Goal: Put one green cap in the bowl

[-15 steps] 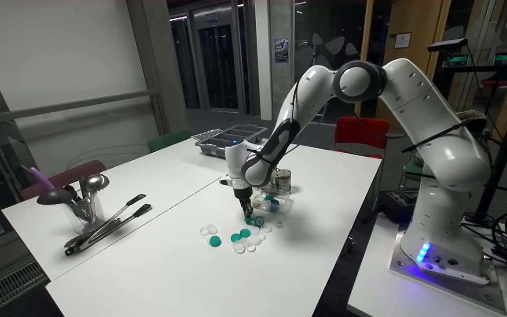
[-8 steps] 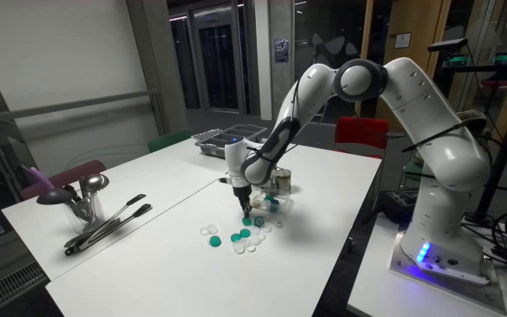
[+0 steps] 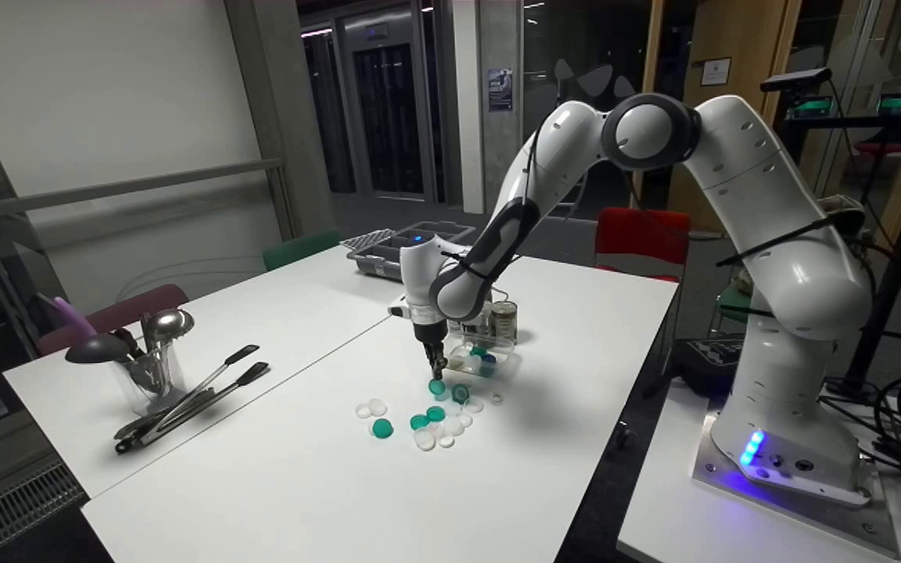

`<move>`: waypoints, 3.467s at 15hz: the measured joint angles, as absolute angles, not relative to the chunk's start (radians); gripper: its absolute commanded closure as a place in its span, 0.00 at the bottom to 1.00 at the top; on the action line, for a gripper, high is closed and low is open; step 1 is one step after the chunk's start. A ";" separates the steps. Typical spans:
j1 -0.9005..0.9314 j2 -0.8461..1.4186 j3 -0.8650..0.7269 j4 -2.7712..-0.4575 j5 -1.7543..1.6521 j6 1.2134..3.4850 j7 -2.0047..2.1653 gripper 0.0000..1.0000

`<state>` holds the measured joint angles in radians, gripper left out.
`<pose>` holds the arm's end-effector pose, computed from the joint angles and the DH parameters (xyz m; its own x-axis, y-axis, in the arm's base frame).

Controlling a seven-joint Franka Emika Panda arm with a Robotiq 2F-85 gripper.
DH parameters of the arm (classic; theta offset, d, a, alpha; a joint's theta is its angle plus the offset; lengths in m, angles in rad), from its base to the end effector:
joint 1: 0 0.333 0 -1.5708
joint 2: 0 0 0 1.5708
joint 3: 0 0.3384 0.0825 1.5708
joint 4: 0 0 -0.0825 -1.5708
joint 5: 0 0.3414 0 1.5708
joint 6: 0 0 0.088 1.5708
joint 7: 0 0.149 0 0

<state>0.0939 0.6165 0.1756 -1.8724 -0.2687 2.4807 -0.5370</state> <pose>0.6048 0.1548 0.1957 0.5521 0.8332 -0.0305 0.8332 -0.5500 0.0570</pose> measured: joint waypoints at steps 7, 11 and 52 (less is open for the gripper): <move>0.060 0.483 0.174 -2.074 -0.246 2.633 -0.473 1.00; 0.021 0.399 0.173 -2.216 -0.210 2.761 -0.464 1.00; -0.897 0.436 0.901 -2.626 0.203 3.395 -0.184 0.00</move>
